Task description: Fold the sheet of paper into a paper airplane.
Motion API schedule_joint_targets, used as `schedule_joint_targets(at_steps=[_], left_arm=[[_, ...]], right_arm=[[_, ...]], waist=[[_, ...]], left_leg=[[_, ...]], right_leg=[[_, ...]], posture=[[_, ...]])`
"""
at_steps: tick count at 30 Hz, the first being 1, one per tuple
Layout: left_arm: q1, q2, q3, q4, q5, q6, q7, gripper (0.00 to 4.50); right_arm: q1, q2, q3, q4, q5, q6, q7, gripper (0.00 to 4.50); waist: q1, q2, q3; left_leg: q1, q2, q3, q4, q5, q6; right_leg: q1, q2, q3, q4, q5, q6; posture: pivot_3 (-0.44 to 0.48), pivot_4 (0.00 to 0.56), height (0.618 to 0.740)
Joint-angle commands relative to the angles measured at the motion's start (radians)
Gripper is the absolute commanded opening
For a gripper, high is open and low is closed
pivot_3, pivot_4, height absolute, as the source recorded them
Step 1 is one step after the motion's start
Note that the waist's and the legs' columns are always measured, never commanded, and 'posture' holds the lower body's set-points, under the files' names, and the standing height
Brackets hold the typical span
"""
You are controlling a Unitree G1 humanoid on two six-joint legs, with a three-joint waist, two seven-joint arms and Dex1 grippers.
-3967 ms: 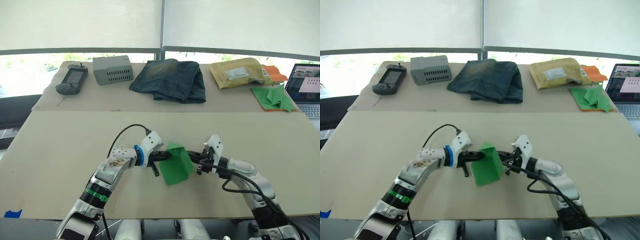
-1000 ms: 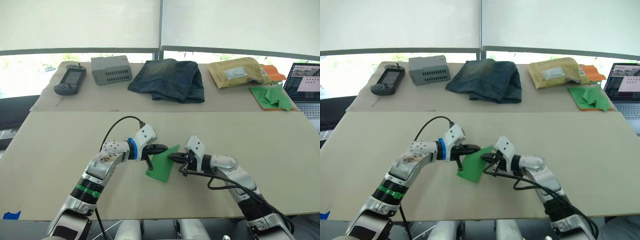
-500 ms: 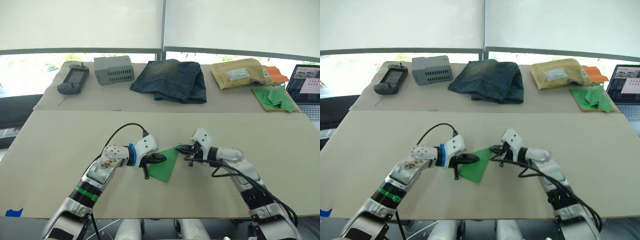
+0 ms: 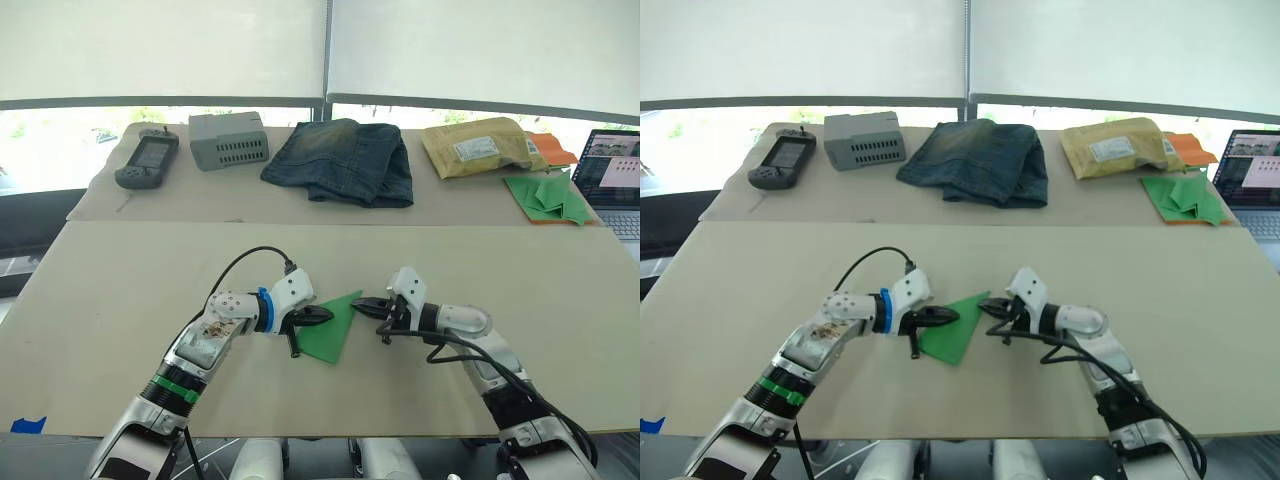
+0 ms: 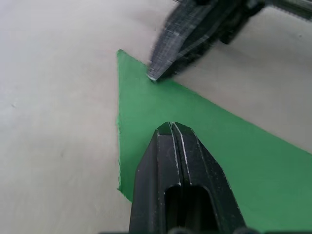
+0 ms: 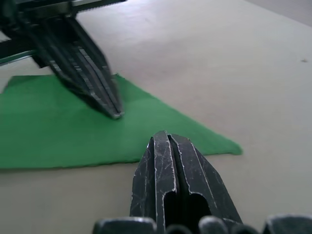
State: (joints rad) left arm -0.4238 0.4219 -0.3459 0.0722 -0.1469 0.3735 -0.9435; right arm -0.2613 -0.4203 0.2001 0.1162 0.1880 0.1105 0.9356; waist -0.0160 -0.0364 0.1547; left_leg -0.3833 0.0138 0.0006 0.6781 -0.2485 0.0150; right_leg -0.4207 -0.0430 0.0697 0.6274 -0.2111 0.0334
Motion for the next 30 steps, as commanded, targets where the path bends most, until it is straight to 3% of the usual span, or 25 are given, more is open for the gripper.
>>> schedule_joint_targets(at_steps=[1, 9, 19, 26, 30], left_arm=[[0.005, -0.003, -0.013, 0.023, 0.030, 0.022, 0.017, 0.03], [-0.004, 0.005, -0.025, 0.047, 0.034, 0.020, 0.001, 0.03], [-0.024, -0.020, -0.008, 0.057, 0.014, 0.045, 0.001, 0.03], [-0.003, -0.012, 0.008, 0.028, 0.002, 0.057, 0.001, 0.03], [0.007, -0.012, 0.018, 0.010, 0.001, 0.064, 0.009, 0.03]], right_arm=[[0.064, 0.006, 0.047, -0.085, 0.016, 0.062, 0.018, 0.00], [0.146, -0.037, 0.154, -0.304, 0.045, 0.280, 0.055, 0.00], [0.167, -0.085, 0.158, -0.359, 0.079, 0.373, 0.062, 0.00], [0.113, -0.081, -0.006, -0.476, 0.238, 0.439, 0.045, 0.00], [0.071, -0.062, -0.066, -0.446, 0.247, 0.435, -0.015, 0.00]], waist=[[0.000, 0.000, 0.000], [-0.001, -0.001, -0.001], [0.002, -0.001, -0.002], [0.002, -0.001, -0.002], [-0.001, -0.001, -0.002]], left_leg=[[0.000, 0.000, 0.000, 0.000, 0.000, 0.000], [0.000, 0.000, 0.000, -0.001, 0.000, 0.000], [0.000, 0.000, 0.000, 0.000, 0.000, 0.000], [-0.002, 0.000, 0.000, 0.000, 0.000, 0.000], [-0.001, 0.000, -0.001, 0.000, 0.000, 0.000]], right_leg=[[0.000, 0.000, 0.000, 0.000, 0.000, 0.000], [0.000, 0.001, 0.000, 0.000, -0.001, -0.001], [0.000, 0.000, -0.001, 0.000, -0.001, -0.001], [-0.002, 0.000, -0.001, 0.000, -0.001, -0.001], [-0.002, 0.000, -0.001, 0.000, -0.001, -0.001]], posture=[[0.000, 0.150, 0.728], [0.000, 0.150, 0.728], [0.000, 0.150, 0.728], [0.000, 0.150, 0.728], [0.000, 0.150, 0.728]])
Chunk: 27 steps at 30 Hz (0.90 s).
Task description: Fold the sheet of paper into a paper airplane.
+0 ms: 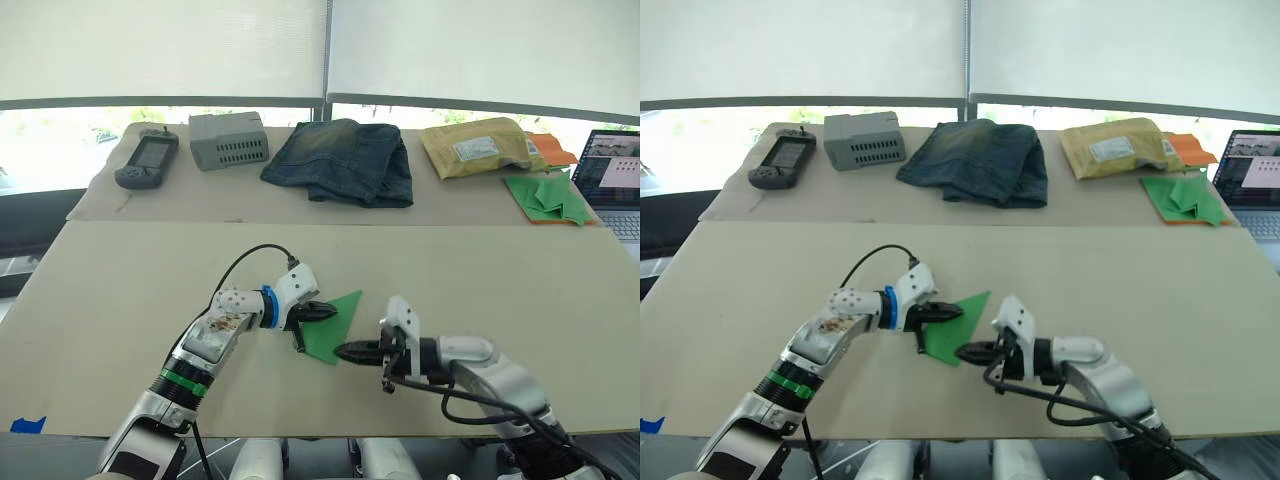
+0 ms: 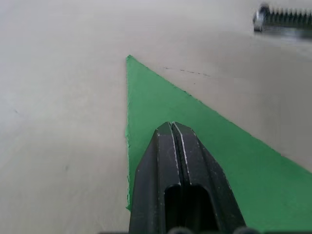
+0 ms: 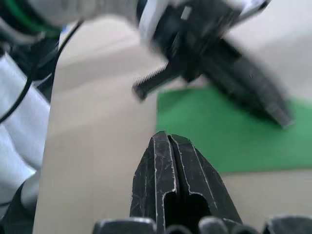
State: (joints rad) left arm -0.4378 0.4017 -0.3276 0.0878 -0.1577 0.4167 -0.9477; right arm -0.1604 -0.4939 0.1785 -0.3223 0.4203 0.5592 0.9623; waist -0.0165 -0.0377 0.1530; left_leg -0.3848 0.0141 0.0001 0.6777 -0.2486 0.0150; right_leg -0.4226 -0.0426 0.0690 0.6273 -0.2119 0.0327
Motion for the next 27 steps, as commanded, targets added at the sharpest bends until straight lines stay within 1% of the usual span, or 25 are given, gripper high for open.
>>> schedule_joint_targets(at_steps=[1, 4, 9, 15, 19, 21, 23, 27], left_arm=[[0.023, 0.008, 0.004, -0.010, 0.011, 0.021, 0.017, 0.03], [0.020, 0.000, 0.024, -0.016, -0.003, 0.034, 0.034, 0.03], [-0.007, -0.036, 0.074, -0.027, -0.053, 0.091, 0.058, 0.03], [-0.060, -0.041, 0.071, 0.021, -0.050, 0.066, 0.031, 0.03], [-0.150, -0.083, 0.046, 0.146, -0.028, -0.005, -0.003, 0.03], [-0.186, -0.111, 0.027, 0.223, -0.016, -0.069, -0.037, 0.03], [-0.226, -0.144, 0.000, 0.323, 0.018, -0.146, -0.056, 0.03], [-0.325, -0.219, -0.005, 0.523, 0.059, -0.253, -0.058, 0.03]], right_arm=[[-0.038, 0.013, -0.033, 0.020, -0.018, -0.035, -0.057, 0.00], [-0.053, 0.030, 0.025, 0.092, -0.091, -0.074, -0.087, 0.00], [-0.065, 0.054, 0.119, 0.152, -0.150, -0.060, -0.098, 0.00], [-0.063, 0.073, 0.155, 0.170, -0.185, -0.024, -0.133, 0.00], [-0.052, 0.073, 0.175, 0.171, -0.205, -0.004, -0.156, 0.00], [-0.047, 0.078, 0.173, 0.169, -0.201, 0.001, -0.168, 0.00], [-0.042, 0.082, 0.175, 0.170, -0.202, 0.000, -0.179, 0.00], [-0.028, 0.086, 0.176, 0.160, -0.201, 0.008, -0.200, 0.00]], waist=[[0.000, 0.000, 0.000], [0.000, 0.000, 0.000], [-0.002, 0.000, 0.001], [-0.001, 0.000, 0.001], [-0.001, 0.000, 0.001], [0.000, 0.000, 0.000], [-0.002, 0.000, 0.000], [-0.003, 0.000, 0.001]], left_leg=[[0.000, 0.000, 0.000, 0.000, 0.000, 0.000], [0.000, 0.000, 0.000, -0.001, 0.000, 0.000], [-0.001, 0.000, 0.000, 0.000, 0.000, 0.000], [-0.001, 0.000, 0.000, 0.000, 0.000, 0.000], [-0.001, -0.001, 0.000, 0.000, 0.000, 0.000], [0.000, -0.001, 0.000, 0.000, 0.000, 0.000], [0.000, -0.001, 0.000, 0.000, 0.000, 0.000], [-0.001, -0.001, 0.000, 0.000, 0.000, 0.000]], right_leg=[[0.000, 0.000, 0.000, 0.000, 0.000, 0.000], [0.000, 0.000, 0.000, 0.000, 0.000, 0.000], [-0.002, 0.000, 0.000, 0.000, 0.000, 0.000], [-0.001, 0.000, 0.000, 0.000, 0.000, 0.000], [-0.001, 0.000, 0.000, 0.000, 0.000, 0.000], [0.000, 0.000, 0.000, 0.000, 0.000, 0.000], [0.000, 0.000, 0.000, 0.000, 0.000, 0.000], [0.000, 0.000, 0.000, 0.000, 0.000, 0.000]], posture=[[0.000, 0.150, 0.728], [0.000, 0.150, 0.728], [0.000, 0.150, 0.728], [0.000, 0.150, 0.728], [0.000, 0.150, 0.728], [0.000, 0.150, 0.728], [0.000, 0.150, 0.728], [0.000, 0.150, 0.728]])
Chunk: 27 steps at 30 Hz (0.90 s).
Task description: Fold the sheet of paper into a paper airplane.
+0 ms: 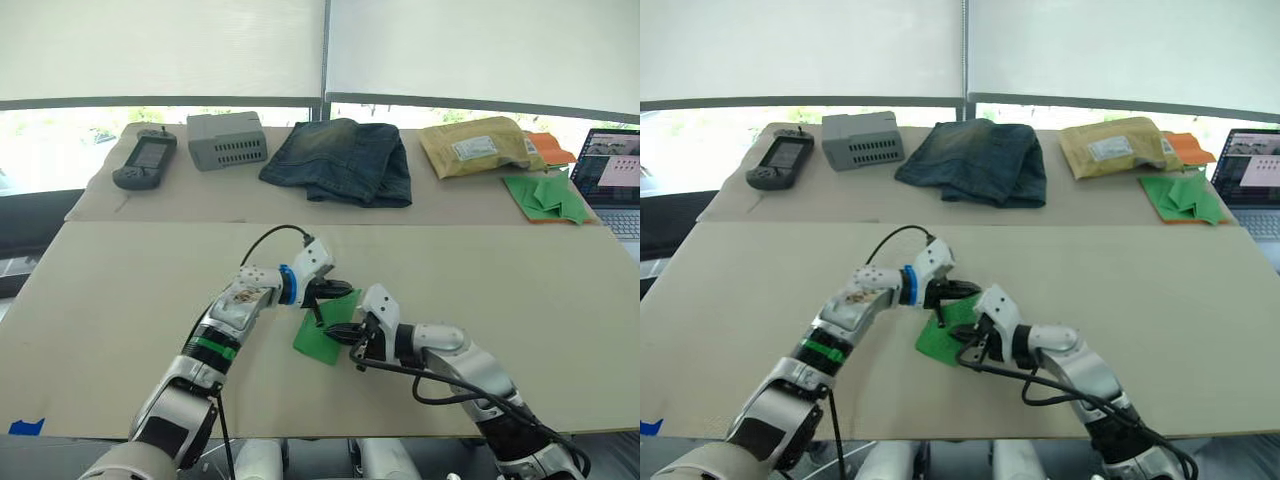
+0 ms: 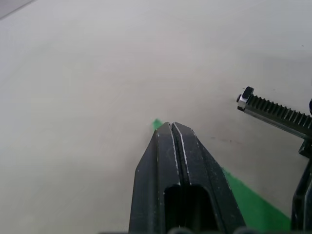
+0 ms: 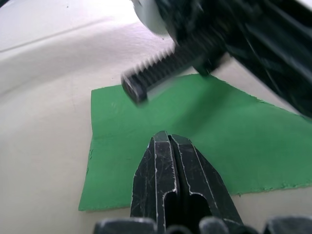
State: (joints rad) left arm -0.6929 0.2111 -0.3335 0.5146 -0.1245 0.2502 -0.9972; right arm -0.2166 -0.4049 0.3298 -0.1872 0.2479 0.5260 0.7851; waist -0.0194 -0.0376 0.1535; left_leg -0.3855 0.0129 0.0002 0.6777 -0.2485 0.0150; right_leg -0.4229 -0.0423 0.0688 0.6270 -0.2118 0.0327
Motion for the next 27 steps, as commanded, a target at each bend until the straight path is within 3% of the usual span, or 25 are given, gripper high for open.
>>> schedule_joint_targets(at_steps=[1, 7, 13, 27], left_arm=[[-0.091, -0.040, -0.002, 0.142, 0.040, -0.113, -0.010, 0.03], [-0.160, -0.073, 0.011, 0.365, 0.098, -0.199, 0.015, 0.03], [-0.104, -0.036, 0.023, 0.342, 0.101, -0.217, -0.057, 0.03], [0.242, 0.209, 0.060, -0.182, 0.047, -0.031, -0.129, 0.03]], right_arm=[[0.029, -0.003, 0.024, 0.023, -0.028, 0.043, -0.027, 0.00], [0.032, -0.001, 0.017, 0.021, -0.019, 0.029, -0.032, 0.00], [0.023, 0.001, 0.011, 0.038, -0.012, 0.024, -0.019, 0.00], [-0.057, 0.013, 0.048, 0.141, -0.032, -0.020, 0.045, 0.00]], waist=[[-0.001, 0.000, 0.000], [-0.002, 0.000, 0.000], [-0.009, -0.001, 0.000], [-0.025, -0.002, -0.005]], left_leg=[[0.000, 0.000, 0.000, 0.000, 0.000, 0.000], [0.000, 0.000, 0.000, 0.000, 0.000, 0.000], [0.001, 0.000, 0.000, 0.000, 0.000, 0.000], [0.005, 0.003, -0.001, -0.002, 0.000, 0.000]], right_leg=[[0.000, 0.000, 0.000, 0.000, 0.000, 0.000], [0.000, 0.000, 0.000, 0.000, 0.000, 0.000], [0.001, 0.000, 0.000, 0.000, 0.000, 0.001], [0.003, 0.001, 0.000, 0.001, 0.000, 0.000]], posture=[[0.000, 0.150, 0.728], [0.000, 0.150, 0.728], [0.000, 0.150, 0.728], [0.000, 0.150, 0.728]])
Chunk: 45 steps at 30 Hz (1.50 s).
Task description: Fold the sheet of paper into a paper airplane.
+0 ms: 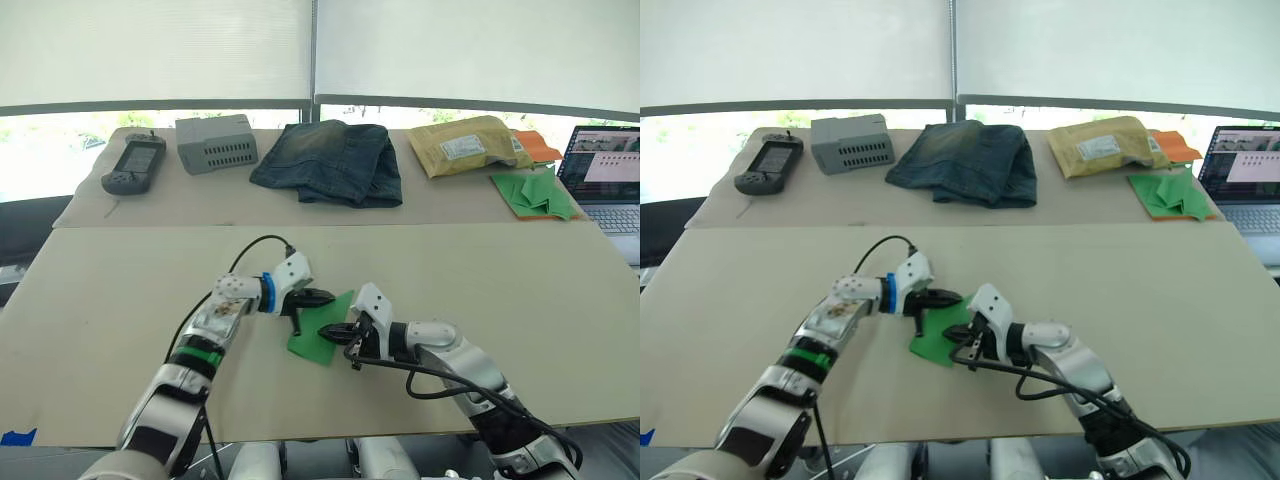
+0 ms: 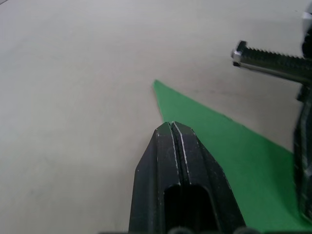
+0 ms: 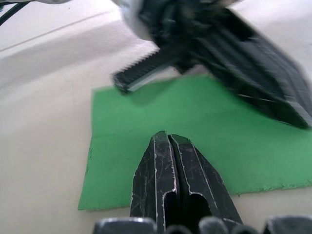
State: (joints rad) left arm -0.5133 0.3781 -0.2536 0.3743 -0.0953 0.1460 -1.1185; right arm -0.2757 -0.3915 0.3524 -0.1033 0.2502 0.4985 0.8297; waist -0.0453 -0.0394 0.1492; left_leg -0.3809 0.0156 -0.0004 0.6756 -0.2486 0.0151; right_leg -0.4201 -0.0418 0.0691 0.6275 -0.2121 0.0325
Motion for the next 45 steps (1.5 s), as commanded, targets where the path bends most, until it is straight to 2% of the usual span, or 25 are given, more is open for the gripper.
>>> schedule_joint_targets(at_steps=[1, 13, 19, 24, 29, 39, 45], left_arm=[[0.075, 0.053, -0.015, -0.065, 0.012, 0.090, -0.003, 0.03], [0.313, 0.255, 0.085, -0.328, -0.068, 0.201, 0.015, 0.03], [0.363, 0.229, 0.159, -0.443, -0.209, 0.280, 0.029, 0.03], [0.358, 0.208, 0.156, -0.482, -0.270, 0.315, 0.023, 0.03], [0.329, 0.178, 0.141, -0.467, -0.287, 0.324, 0.030, 0.03], [0.301, 0.144, 0.132, -0.438, -0.289, 0.319, 0.029, 0.03], [0.279, 0.155, 0.145, -0.406, -0.281, 0.295, 0.019, 0.03]], right_arm=[[-0.001, 0.000, 0.027, 0.061, -0.035, 0.005, 0.003, 0.00], [-0.019, -0.017, 0.035, 0.084, -0.043, -0.016, 0.035, 0.00], [-0.025, -0.043, 0.005, 0.038, -0.024, -0.034, 0.050, 0.00], [-0.064, -0.100, -0.011, -0.014, -0.010, -0.027, 0.096, 0.00], [-0.074, -0.132, 0.007, 0.017, -0.044, -0.028, 0.096, 0.00], [-0.030, -0.099, 0.025, 0.058, -0.070, -0.041, 0.068, 0.00], [-0.007, -0.096, -0.055, -0.041, -0.014, -0.016, 0.042, 0.00]], waist=[[0.000, 0.000, -0.001], [-0.004, 0.000, -0.001], [0.002, 0.001, -0.001], [0.008, 0.001, 0.002], [0.007, 0.000, 0.002], [0.005, 0.000, 0.002], [0.005, 0.000, 0.002]], left_leg=[[0.001, 0.000, 0.000, 0.000, 0.000, 0.000], [0.010, 0.002, 0.000, -0.008, 0.000, 0.000], [0.009, 0.002, 0.000, -0.011, 0.000, 0.000], [0.006, 0.001, 0.001, -0.010, 0.000, 0.000], [0.001, 0.000, 0.001, -0.010, 0.000, 0.000], [0.002, 0.000, 0.001, -0.010, 0.000, 0.000], [0.003, 0.000, 0.001, -0.010, 0.000, 0.000]], right_leg=[[0.000, 0.000, 0.000, 0.000, 0.000, 0.000], [0.001, 0.000, 0.001, 0.002, -0.003, -0.004], [0.000, -0.002, 0.001, 0.001, -0.004, -0.006], [-0.002, -0.003, 0.001, 0.000, -0.003, -0.004], [-0.005, -0.002, 0.000, -0.001, -0.003, -0.004], [-0.003, -0.002, 0.000, -0.001, -0.003, -0.004], [-0.003, -0.001, 0.000, 0.000, -0.003, -0.004]], posture=[[0.000, 0.150, 0.728], [0.000, 0.150, 0.728], [0.000, 0.150, 0.728], [0.000, 0.150, 0.728], [0.000, 0.150, 0.728], [0.000, 0.150, 0.728], [0.000, 0.150, 0.728]])
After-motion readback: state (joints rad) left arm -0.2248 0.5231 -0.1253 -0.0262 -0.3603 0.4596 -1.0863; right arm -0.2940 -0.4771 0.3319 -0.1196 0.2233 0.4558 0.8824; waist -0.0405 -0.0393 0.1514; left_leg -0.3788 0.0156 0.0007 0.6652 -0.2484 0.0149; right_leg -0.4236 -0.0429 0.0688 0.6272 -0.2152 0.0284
